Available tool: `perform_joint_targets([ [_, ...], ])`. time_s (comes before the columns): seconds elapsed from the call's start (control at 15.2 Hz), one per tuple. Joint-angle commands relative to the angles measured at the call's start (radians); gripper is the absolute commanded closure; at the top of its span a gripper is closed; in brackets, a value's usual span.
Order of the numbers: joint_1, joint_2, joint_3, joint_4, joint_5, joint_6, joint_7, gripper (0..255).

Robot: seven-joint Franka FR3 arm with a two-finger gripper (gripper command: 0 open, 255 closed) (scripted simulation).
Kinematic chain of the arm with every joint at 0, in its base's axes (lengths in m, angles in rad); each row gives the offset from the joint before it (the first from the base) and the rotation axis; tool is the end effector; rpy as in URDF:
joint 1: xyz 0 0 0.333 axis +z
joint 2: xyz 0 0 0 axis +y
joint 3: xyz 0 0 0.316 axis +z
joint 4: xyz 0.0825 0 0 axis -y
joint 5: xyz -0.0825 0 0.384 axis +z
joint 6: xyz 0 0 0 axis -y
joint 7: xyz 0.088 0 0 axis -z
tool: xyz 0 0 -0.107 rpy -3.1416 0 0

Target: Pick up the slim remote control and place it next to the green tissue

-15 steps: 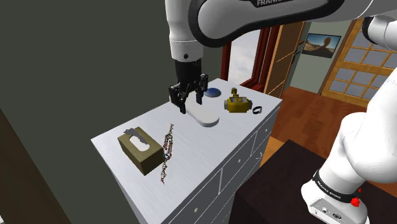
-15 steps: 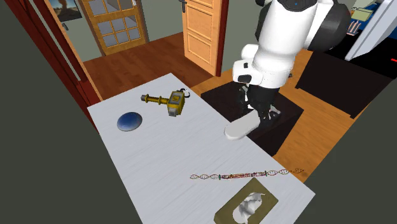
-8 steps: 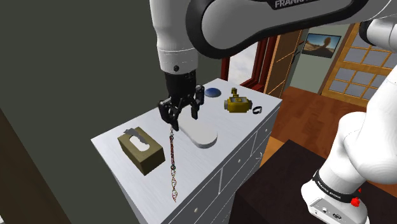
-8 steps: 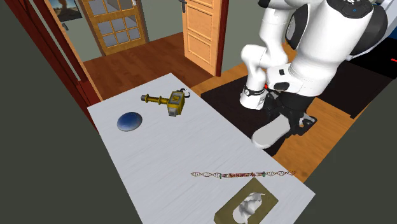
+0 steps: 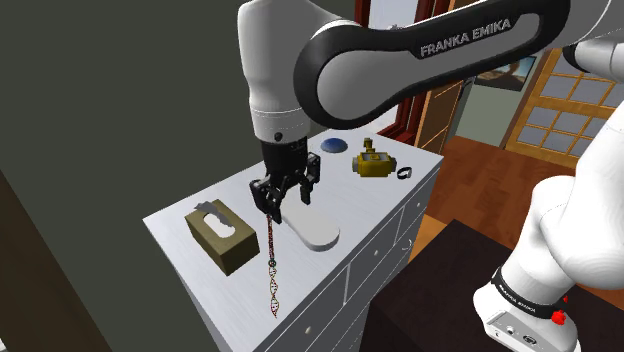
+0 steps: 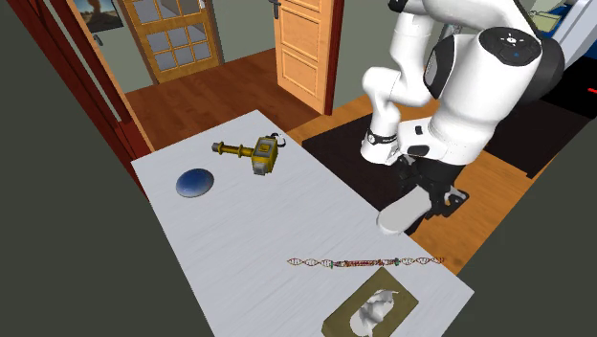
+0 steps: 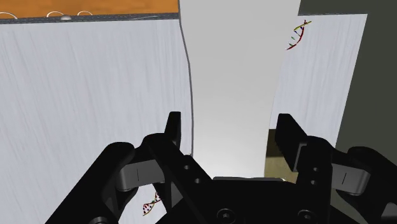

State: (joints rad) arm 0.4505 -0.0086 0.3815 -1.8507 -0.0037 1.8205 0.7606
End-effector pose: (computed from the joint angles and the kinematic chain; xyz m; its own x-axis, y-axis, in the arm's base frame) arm 0.3753 0.4124 0.5171 0.9973 0.0721 -0.0114 0.0723 -0.9972 0.0202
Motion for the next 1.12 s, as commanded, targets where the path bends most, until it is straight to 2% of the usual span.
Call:
perform_joint_targets([
  [0.0,0.0,-0.001,0.0,-0.027,0.0,0.027,0.0,255],
  [1.06,0.003,0.052,0.002,-0.186,-0.022,0.235,0.017,255],
])
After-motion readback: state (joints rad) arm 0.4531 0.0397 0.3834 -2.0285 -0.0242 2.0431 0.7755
